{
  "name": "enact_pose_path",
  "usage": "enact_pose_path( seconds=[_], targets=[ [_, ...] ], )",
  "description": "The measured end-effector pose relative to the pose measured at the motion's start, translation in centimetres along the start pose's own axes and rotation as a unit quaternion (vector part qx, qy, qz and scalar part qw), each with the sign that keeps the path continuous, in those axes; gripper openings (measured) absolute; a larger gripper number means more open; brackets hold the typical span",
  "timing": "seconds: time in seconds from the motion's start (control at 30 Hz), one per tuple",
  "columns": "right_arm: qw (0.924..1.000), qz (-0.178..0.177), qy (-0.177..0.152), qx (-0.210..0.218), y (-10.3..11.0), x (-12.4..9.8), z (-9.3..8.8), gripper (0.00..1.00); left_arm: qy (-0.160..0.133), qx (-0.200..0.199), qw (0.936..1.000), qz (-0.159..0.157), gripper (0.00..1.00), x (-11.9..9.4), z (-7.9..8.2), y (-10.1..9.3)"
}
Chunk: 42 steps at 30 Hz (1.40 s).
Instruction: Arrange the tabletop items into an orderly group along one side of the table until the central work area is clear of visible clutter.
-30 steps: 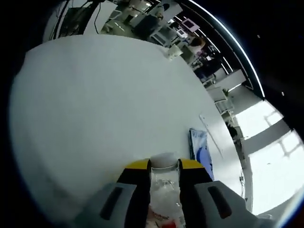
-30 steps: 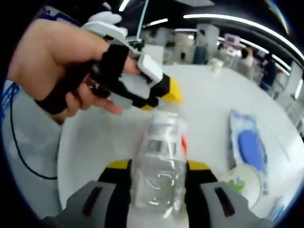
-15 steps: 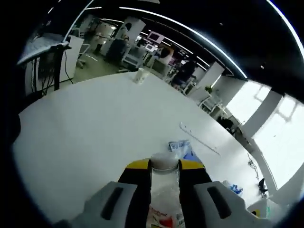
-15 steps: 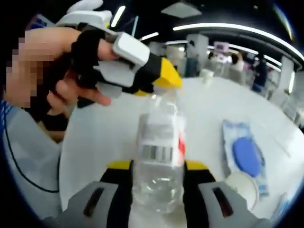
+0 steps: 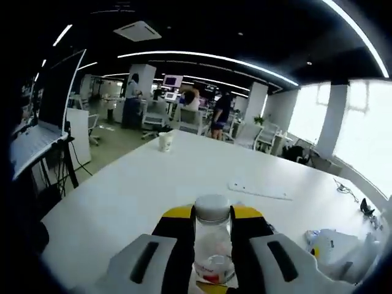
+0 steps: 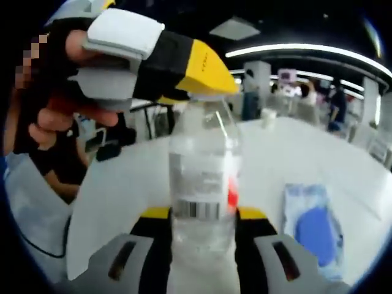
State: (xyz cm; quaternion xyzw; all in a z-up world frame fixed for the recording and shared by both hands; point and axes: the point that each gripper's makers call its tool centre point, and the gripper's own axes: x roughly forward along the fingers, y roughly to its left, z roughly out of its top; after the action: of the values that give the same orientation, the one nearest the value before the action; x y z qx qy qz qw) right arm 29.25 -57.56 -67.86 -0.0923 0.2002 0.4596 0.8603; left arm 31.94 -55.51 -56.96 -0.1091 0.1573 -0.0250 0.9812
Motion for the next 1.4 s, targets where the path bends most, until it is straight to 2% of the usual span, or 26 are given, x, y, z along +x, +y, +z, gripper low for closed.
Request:
enact_pose_path(
  seconds=[0.13, 0.37, 0.5, 0.57, 0.73, 1.03, 1.4],
  targets=[
    [0.9998, 0.010, -0.003, -0.015, -0.9, 1.0, -0.3, 0.35, 0.002, -0.008, 0.9999, 0.008, 0.20, 1.0, -0.4, 0.4],
    [0.9996, 0.019, -0.004, -0.020, -2.0, 2.9, -0.4, 0.35, 0.001, 0.004, 0.9999, 0.012, 0.20, 2.7, -0.5, 0.9],
    [0.9994, 0.026, -0.016, -0.015, -2.3, 4.1, 0.9, 0.35, -0.013, 0.017, 0.9996, 0.019, 0.20, 3.1, 0.6, 1.3],
    [0.9992, 0.033, -0.014, -0.016, -2.5, 4.6, 0.9, 0.35, -0.012, 0.016, 0.9995, 0.023, 0.20, 3.4, 0.8, 1.6],
    [0.9985, 0.049, -0.002, -0.025, -2.6, 5.1, 0.6, 0.35, -0.014, 0.015, 0.9994, 0.028, 0.20, 3.6, 0.5, 1.7],
    [0.9964, 0.077, -0.004, -0.035, -2.8, 5.3, 0.8, 0.36, -0.020, 0.019, 0.9993, 0.024, 0.20, 3.4, 0.7, 1.4],
    [0.9951, 0.091, 0.000, -0.039, -2.6, 5.1, 0.6, 0.36, -0.024, 0.020, 0.9995, 0.011, 0.21, 3.3, 0.6, 0.9]
  ],
)
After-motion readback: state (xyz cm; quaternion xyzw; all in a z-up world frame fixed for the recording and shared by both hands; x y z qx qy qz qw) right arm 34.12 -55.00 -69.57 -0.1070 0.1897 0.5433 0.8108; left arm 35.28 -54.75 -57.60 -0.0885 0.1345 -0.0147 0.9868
